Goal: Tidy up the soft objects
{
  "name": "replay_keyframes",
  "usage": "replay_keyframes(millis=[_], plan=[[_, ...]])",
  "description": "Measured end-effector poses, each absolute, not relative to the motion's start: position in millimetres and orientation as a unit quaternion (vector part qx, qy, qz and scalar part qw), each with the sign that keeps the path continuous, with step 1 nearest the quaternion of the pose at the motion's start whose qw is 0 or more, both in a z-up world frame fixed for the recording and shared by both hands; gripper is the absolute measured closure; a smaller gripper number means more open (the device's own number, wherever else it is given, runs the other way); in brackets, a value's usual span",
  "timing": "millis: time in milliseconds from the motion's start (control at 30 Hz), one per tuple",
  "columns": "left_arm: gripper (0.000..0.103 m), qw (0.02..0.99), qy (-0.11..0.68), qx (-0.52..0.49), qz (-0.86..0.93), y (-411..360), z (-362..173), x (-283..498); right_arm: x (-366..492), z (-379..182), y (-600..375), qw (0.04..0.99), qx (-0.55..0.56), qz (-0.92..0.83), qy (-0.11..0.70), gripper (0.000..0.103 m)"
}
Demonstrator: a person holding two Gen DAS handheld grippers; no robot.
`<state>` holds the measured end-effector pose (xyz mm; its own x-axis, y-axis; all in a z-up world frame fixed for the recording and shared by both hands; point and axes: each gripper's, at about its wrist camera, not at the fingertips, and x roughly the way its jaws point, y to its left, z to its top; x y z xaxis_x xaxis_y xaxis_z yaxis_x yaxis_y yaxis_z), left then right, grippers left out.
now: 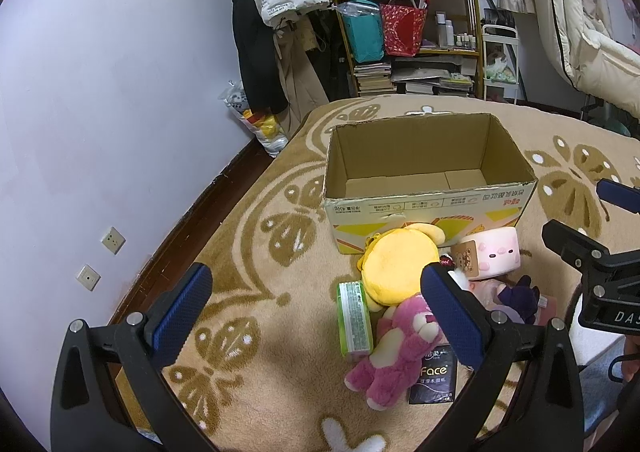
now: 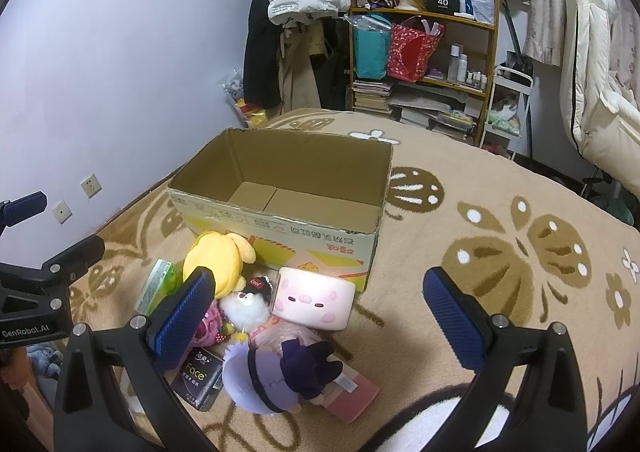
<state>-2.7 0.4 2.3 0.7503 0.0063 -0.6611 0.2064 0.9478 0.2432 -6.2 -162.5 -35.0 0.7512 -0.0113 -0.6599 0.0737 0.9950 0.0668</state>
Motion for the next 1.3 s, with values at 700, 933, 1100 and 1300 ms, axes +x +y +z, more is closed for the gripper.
replay_keyframes(millis=[700, 933, 1100, 1300], plan=[[0.000, 0.922, 0.349, 0.158, -0.057, -3.1, -0.1, -5.6, -4.4, -36.0, -161.6, 0.934, 0.042, -0.023, 0.354, 0.000], [0.000, 0.922, 0.349, 0.159, -0.056, -3.7, 0.1, -5.9, -5.6, -34.0, -161.8, 0.934, 0.039, -0.022, 0.355, 0.000], [0.000, 0.922, 0.348, 0.158, -0.057, -4.0, 1.6, -6.0, -7.5, -32.4, -163.7, 0.934, 0.038, -0.025, 0.354, 0.000], [0.000, 0.922, 0.349, 0.159, -0.056, -3.0, 3.6, -5.2, -7.5, -31.7, -165.9, 0.934, 0.038, -0.026, 0.355, 0.000]])
